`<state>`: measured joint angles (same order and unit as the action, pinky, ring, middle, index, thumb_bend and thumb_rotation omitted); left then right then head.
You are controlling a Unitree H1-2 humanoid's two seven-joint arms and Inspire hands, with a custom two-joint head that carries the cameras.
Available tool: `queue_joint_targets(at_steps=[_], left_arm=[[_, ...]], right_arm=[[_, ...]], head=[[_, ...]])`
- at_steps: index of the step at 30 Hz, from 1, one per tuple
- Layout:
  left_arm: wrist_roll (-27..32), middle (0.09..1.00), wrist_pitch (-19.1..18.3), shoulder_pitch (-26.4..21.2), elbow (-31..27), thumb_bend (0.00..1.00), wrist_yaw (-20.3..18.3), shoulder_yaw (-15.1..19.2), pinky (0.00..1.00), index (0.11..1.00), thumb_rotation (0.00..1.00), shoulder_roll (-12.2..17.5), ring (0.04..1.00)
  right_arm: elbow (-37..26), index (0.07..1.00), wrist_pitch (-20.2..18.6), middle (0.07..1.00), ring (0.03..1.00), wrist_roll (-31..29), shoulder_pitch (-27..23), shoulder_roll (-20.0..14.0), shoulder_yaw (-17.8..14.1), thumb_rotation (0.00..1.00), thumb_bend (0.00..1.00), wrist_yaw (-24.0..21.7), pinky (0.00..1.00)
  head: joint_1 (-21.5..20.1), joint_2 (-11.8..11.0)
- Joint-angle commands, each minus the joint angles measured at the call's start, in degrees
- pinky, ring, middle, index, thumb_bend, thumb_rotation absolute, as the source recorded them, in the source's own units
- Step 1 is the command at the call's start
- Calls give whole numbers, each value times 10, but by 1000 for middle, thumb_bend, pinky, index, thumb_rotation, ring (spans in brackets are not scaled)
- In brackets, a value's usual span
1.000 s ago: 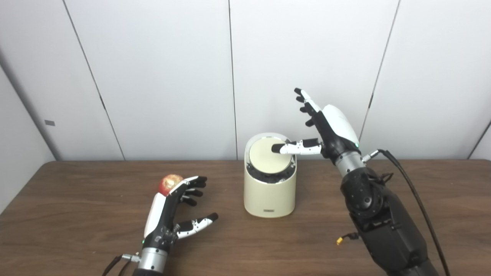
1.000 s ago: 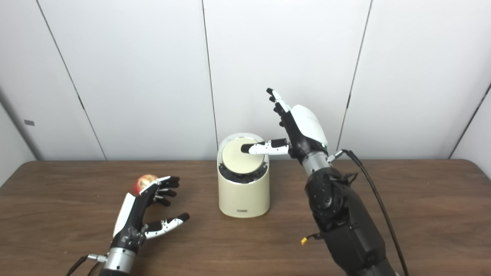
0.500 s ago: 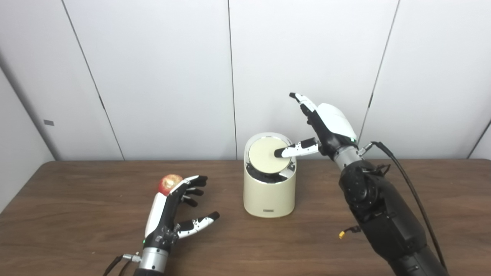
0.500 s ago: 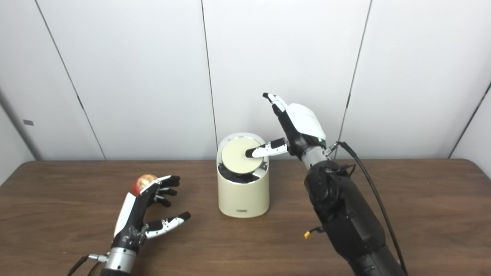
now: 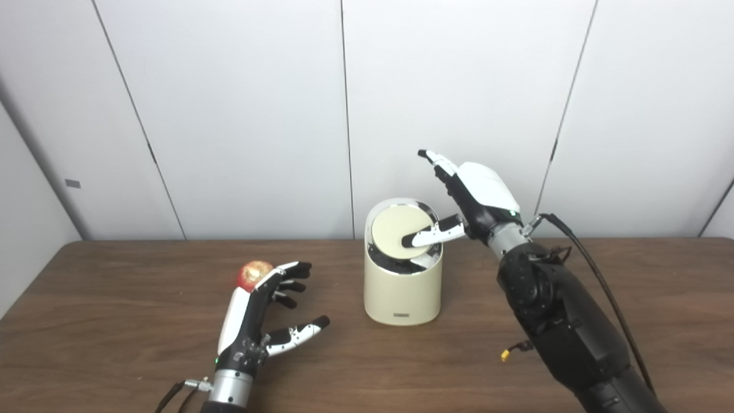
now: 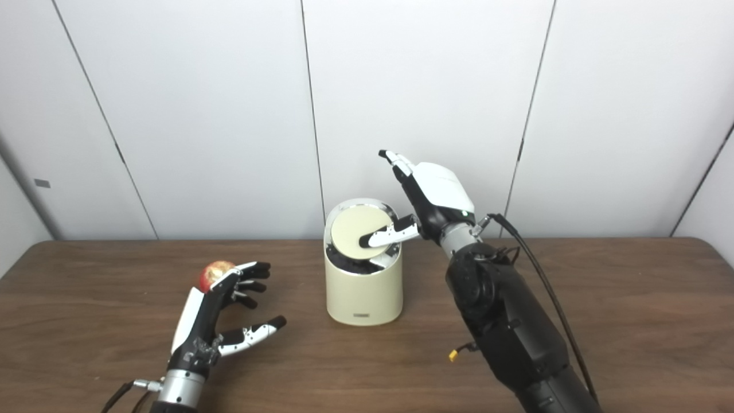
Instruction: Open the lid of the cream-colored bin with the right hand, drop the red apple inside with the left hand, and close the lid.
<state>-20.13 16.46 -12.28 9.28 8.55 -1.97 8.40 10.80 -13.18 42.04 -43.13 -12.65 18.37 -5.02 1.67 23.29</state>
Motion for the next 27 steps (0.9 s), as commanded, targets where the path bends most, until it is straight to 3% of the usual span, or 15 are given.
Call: queue_joint_targets(at_steps=[1, 3, 7, 16, 27], left_arm=[[0, 747, 7, -18, -25, 692, 4, 2, 541, 772, 54, 2, 680], [-3, 746, 8, -18, -26, 685, 4, 2, 544, 774, 52, 2, 675], [-4, 744, 7, -19, -26, 685, 5, 3, 547, 775, 66, 2, 673], [-5, 748, 5, -19, -29, 681, 4, 4, 557, 773, 59, 4, 678], [-3, 751, 6, -16, -31, 671, 1, 4, 551, 777, 58, 6, 679]], right_arm=[[-25, 946, 5, 951, 859, 9, -33, 1, 0, 405, 960, 4, 701], [-26, 949, 12, 950, 849, 12, -33, 0, 4, 505, 993, 5, 682], [-29, 948, 12, 944, 847, 20, -31, 1, 11, 547, 1000, 6, 673], [-25, 955, -8, 961, 851, 30, -30, 7, 17, 391, 952, -9, 688], [-15, 956, -21, 961, 853, 36, -30, 3, 18, 371, 933, -12, 701]], head=[[1, 1], [2, 2], [2, 3], [3, 6], [2, 7]])
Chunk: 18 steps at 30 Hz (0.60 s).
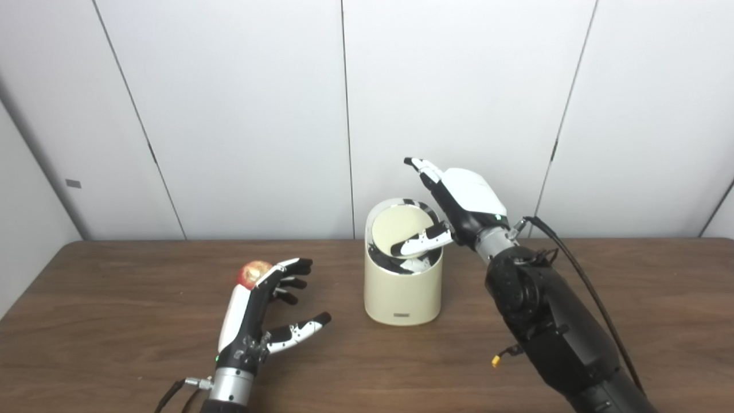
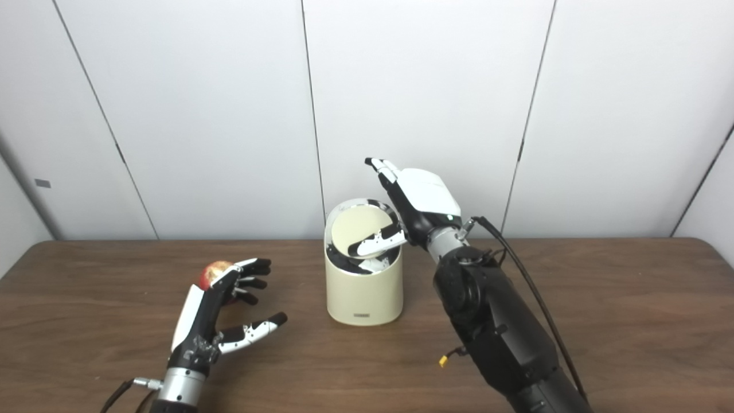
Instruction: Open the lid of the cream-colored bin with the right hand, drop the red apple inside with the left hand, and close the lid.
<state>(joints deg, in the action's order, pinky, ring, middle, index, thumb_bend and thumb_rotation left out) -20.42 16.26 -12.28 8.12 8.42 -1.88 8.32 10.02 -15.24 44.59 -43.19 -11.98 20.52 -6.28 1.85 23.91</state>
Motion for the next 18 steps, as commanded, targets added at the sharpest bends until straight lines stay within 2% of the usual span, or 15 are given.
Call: queue_joint_targets(at_steps=[1, 13, 18], left_arm=[[0, 752, 6, -16, -20, 671, 2, 3, 549, 777, 57, 7, 679], [2, 755, -2, -12, -29, 671, -4, 3, 564, 778, 68, 7, 688], [2, 755, -6, -10, -34, 673, -6, 3, 565, 777, 73, 6, 688]], right_arm=[[-6, 956, -1, 961, 853, 10, -29, -5, -4, 372, 934, 2, 702], [9, 950, 9, 941, 825, 9, -26, -20, -7, 395, 928, 10, 660], [9, 948, 9, 937, 821, 6, -21, -26, -6, 375, 921, 1, 665]], head=[[0, 0], [-2, 4], [0, 8]])
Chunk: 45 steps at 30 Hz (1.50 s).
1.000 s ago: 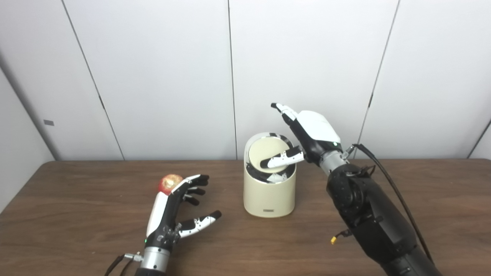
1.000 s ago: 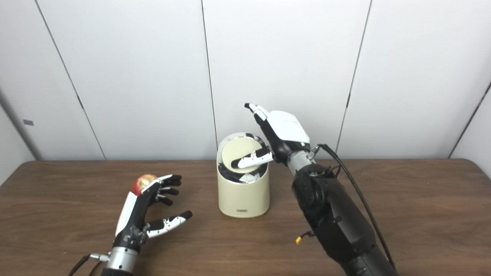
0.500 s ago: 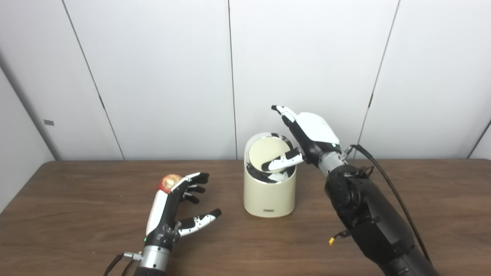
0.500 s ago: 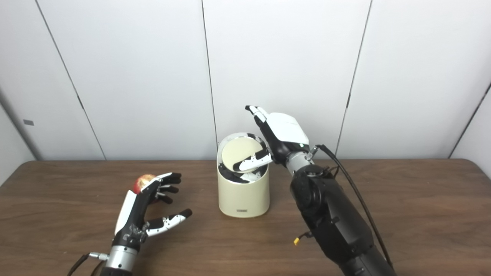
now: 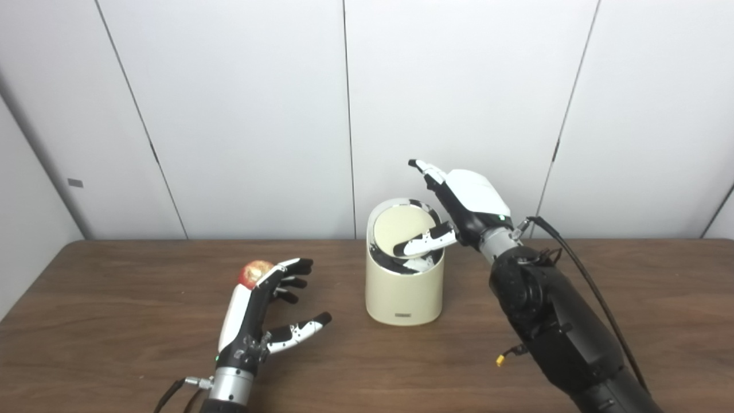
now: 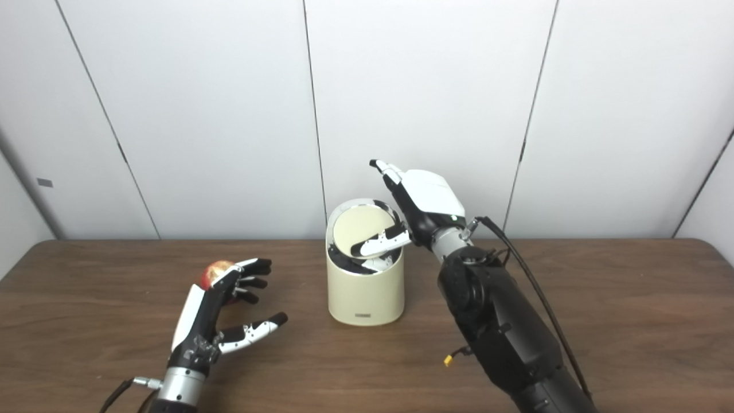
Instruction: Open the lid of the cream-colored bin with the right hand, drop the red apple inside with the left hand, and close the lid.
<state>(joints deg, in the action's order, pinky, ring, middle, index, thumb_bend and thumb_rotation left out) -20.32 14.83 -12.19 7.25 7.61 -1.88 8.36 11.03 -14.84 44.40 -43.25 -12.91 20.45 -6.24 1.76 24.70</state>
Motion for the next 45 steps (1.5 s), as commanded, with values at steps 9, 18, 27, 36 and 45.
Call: queue_joint_targets(at_steps=[9, 18, 27, 36, 45], left_arm=[[7, 753, 8, -9, -32, 673, -5, 6, 545, 773, 63, 7, 678], [7, 749, 7, -9, -33, 669, -9, 5, 539, 770, 57, 7, 676], [4, 745, 19, -9, -24, 667, -5, 5, 550, 764, 38, 8, 679], [8, 750, 14, -12, -21, 663, -6, 6, 546, 770, 52, 10, 677], [11, 749, 19, -18, -10, 662, -7, 4, 539, 770, 58, 9, 678]], right_arm=[[3, 938, 9, 926, 811, 12, -8, -24, 5, 288, 919, -12, 666], [7, 929, 7, 930, 814, 16, -10, -28, 20, 251, 928, -31, 670], [1, 928, 0, 933, 828, 10, -3, -28, 27, 262, 923, -50, 680], [-5, 929, 0, 923, 820, 14, -2, -26, 24, 257, 879, -45, 670], [-30, 917, 14, 903, 795, 6, -3, -30, 4, 249, 875, -23, 650]], head=[[2, 7], [3, 9], [3, -2], [-1, -3], [-6, -5]])
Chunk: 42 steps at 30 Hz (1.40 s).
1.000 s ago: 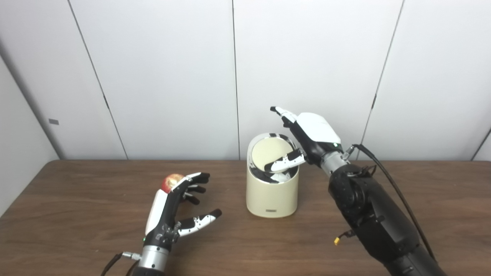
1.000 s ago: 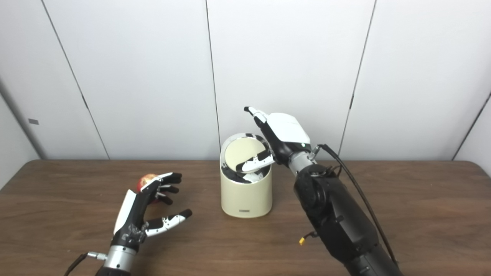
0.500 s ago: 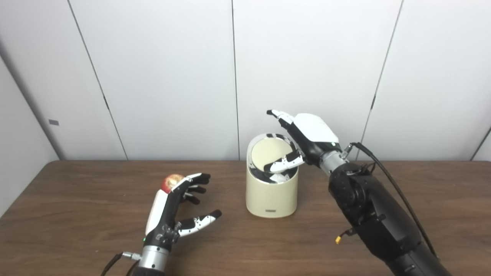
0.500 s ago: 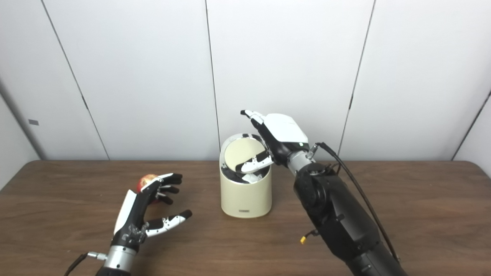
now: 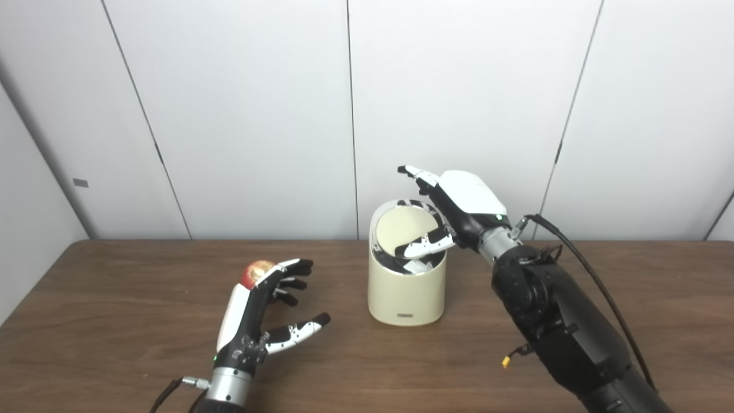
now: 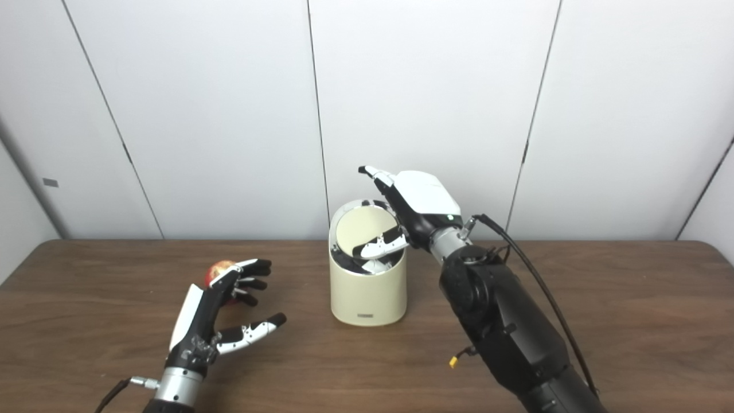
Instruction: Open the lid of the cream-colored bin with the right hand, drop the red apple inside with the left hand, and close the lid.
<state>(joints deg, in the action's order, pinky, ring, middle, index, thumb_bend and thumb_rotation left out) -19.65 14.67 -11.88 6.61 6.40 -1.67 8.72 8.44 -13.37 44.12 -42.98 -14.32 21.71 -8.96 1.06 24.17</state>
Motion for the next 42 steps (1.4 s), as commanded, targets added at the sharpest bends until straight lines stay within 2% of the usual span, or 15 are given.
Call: queue_joint_targets(at_steps=[1, 7, 13, 24, 28, 31, 35, 42], left_arm=[[4, 751, 19, -21, -4, 661, 5, 2, 541, 771, 63, 5, 680], [0, 752, 22, -24, 1, 663, 8, 0, 536, 770, 63, 4, 675], [-1, 753, 20, -23, -1, 663, 7, 0, 545, 773, 74, 5, 679], [1, 752, 17, -22, -2, 663, 7, 1, 544, 771, 73, 4, 678], [0, 752, 18, -22, -3, 662, 8, 0, 535, 771, 58, 4, 676], [-1, 755, 15, -22, -4, 660, 8, 1, 537, 772, 68, 4, 677], [1, 753, 18, -23, -2, 660, 7, 0, 545, 773, 65, 4, 677], [0, 756, 20, -25, 2, 665, 7, 0, 546, 773, 73, 5, 684]], right_arm=[[-12, 915, -1, 902, 795, 10, -7, -16, -12, 247, 875, 6, 652], [-38, 907, -9, 893, 792, 21, -8, -19, -11, 248, 871, -8, 644], [-34, 894, -1, 885, 770, 18, -4, -11, -17, 263, 883, 6, 618], [-40, 901, -12, 896, 801, 21, -2, -13, -21, 248, 865, -3, 666], [-39, 896, -3, 900, 812, 5, -1, -10, -36, 220, 862, 10, 664], [-54, 897, -2, 894, 824, 3, -3, -10, -50, 249, 832, 19, 653], [-78, 899, -5, 893, 824, 6, -10, -19, -64, 237, 807, 11, 637], [-114, 897, 6, 888, 793, -11, -13, -39, -97, 227, 839, 8, 586]], head=[[1, 0], [0, -1], [0, 0], [1, 2], [2, 2], [2, 3], [1, 2], [0, 2]])
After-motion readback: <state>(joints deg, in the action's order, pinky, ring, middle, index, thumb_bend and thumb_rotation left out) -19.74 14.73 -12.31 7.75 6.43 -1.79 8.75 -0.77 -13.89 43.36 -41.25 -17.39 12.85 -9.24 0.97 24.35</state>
